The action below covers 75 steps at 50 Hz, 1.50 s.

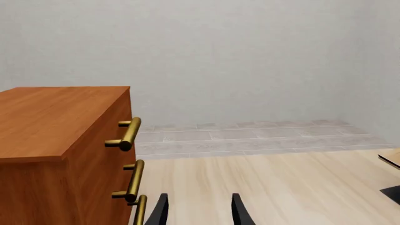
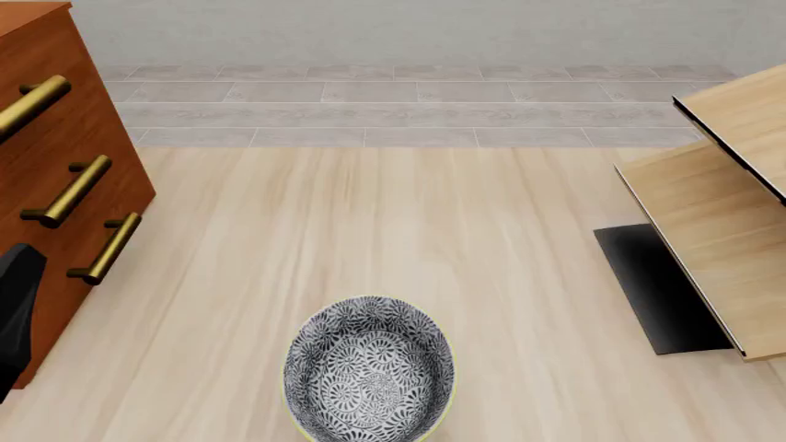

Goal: Put the wine bottle on the wine rack.

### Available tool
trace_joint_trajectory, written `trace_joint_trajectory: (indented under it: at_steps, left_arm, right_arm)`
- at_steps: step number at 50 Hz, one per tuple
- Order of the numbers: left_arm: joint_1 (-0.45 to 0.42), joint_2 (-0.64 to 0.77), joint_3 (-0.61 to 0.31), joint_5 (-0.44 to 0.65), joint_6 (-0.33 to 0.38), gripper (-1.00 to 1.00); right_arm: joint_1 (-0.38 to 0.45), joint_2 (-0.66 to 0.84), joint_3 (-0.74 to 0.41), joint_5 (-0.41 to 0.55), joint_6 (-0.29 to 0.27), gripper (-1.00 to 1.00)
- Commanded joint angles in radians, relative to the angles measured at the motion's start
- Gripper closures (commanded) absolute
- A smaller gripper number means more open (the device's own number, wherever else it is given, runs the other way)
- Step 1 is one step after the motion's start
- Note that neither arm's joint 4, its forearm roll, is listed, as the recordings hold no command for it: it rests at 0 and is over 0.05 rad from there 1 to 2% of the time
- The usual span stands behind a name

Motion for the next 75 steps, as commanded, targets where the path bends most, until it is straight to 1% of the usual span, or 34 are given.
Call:
trace_joint_trajectory:
  at_steps: [1, 7, 13, 25, 41, 54, 65, 75]
  left_arm:
    - [-0.001, 0.000, -0.001, 0.001, 0.000, -1.00]
    - [0.000, 0.000, -0.002, 0.002, 0.001, -1.00]
    - [0.004, 0.000, -0.003, 0.003, 0.000, -1.00]
    - [0.004, 0.000, -0.002, 0.003, 0.003, -1.00]
    - [0.010, 0.000, 0.004, 0.002, 0.005, -1.00]
    - [0.019, 0.000, 0.008, 0.001, 0.004, -1.00]
    - [0.033, 0.000, 0.017, -0.004, 0.001, -1.00]
    - [0.043, 0.000, 0.021, -0.006, 0.001, -1.00]
  right_arm:
    - [0.005, 0.044, 0.067, -0.022, 0.003, 1.00]
    - [-0.017, 0.084, 0.054, -0.039, -0.004, 1.00]
    - [-0.072, 0.160, 0.038, -0.081, -0.016, 1.00]
    - [-0.125, 0.235, 0.044, -0.132, -0.034, 1.00]
    - [-0.148, 0.283, 0.066, -0.180, -0.058, 1.00]
    - [-0.136, 0.309, 0.084, -0.208, -0.073, 1.00]
    - [-0.148, 0.380, 0.093, -0.256, -0.103, 1.00]
    - [-0.152, 0.419, 0.090, -0.276, -0.110, 1.00]
